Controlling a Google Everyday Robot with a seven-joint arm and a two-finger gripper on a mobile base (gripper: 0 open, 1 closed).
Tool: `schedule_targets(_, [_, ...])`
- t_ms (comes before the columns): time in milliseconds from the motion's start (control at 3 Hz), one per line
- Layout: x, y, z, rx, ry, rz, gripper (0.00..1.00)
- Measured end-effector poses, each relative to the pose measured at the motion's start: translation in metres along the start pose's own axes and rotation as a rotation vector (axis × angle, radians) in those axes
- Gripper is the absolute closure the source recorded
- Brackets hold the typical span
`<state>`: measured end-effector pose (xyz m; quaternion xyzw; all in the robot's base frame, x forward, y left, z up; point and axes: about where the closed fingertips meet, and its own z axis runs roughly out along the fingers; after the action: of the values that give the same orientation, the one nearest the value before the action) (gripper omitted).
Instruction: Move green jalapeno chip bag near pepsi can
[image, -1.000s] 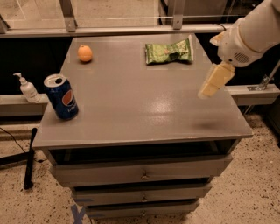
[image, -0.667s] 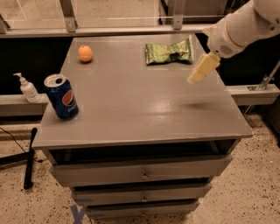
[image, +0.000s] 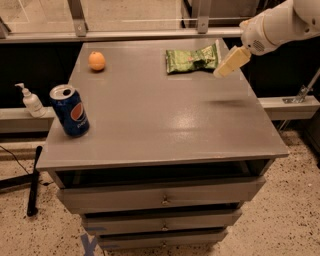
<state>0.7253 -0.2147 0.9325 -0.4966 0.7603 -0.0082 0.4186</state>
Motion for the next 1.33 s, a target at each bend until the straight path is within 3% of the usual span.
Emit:
schedule_targets(333, [0.015, 0.010, 0.004, 0.010, -0.006, 0.088, 0.00])
schedule_targets(1000, [0.029, -0.015, 0.048, 0.090, -0.165, 0.398, 0.00])
schedule_targets(1333, [0.033, -0.025, 0.076, 0.095, -0.223, 0.469, 0.00])
